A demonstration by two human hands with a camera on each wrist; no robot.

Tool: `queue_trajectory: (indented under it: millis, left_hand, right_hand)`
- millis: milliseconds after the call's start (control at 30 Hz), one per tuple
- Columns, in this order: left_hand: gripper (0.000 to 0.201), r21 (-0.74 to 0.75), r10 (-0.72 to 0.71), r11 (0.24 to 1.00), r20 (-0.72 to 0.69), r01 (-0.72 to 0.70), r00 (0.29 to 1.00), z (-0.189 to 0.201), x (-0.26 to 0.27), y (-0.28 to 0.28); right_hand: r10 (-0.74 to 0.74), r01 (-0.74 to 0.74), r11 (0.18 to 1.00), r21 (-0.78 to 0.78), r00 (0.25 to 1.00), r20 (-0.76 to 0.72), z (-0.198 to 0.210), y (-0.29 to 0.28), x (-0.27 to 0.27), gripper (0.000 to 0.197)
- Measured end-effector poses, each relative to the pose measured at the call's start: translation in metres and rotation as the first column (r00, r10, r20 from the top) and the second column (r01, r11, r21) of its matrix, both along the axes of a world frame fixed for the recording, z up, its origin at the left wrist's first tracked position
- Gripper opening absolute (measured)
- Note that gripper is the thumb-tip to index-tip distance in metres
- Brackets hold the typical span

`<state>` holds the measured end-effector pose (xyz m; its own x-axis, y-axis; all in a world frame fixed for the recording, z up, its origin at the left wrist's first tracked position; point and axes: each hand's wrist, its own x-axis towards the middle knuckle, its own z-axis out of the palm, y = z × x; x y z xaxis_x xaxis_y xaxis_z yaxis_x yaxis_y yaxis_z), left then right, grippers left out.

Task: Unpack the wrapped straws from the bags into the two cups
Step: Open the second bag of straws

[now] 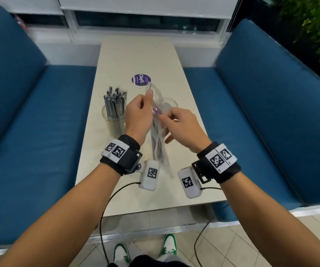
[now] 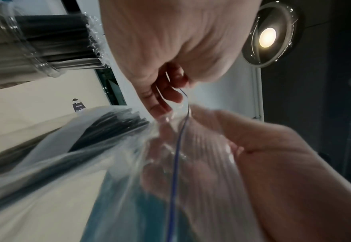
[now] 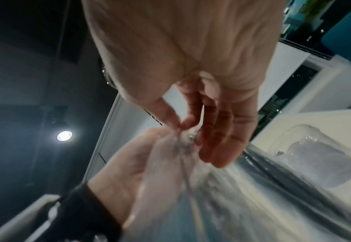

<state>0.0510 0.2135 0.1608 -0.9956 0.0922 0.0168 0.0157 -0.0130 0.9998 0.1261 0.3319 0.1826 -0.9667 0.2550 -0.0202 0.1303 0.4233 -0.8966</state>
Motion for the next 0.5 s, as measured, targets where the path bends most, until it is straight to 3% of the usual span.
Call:
queue_trajectory:
  millis: [133,233,400,500]
  left_hand:
    - [0.048,-0.126,-0.134,0.983,0.006,0.133,0.991,0.0,0.02,0.0]
    - [0.053,-0.086,-0.215,0.973,0.023,0.216,0.976,-0.004,0.025,0.0]
    - [0.03,-0.032,-0.015,0.999,-0.006,0.015,1.0,-0.002,0.009,-0.009]
    - [0.029,0.026,-0.039,0.999,0.031,0.038,0.999,0.0,0.008,-0.01]
  right_hand:
    - [-0.053,0.061,0.996,0.057,0.99,-0.132,0.006,0.006,-0.001,0.027]
    - [-0.033,0.037,0.998,0.043,0.995,-0.095,0.01,0.007,-0.002,0.025]
    - [-0.251,0.242,0.963,-0.115,0.966,-0.069,0.011,0.015,0.004,0.017]
    - [-0.188,0.192,0.976,-0.102,0.981,0.05,0.014,0.014,0.004,0.033]
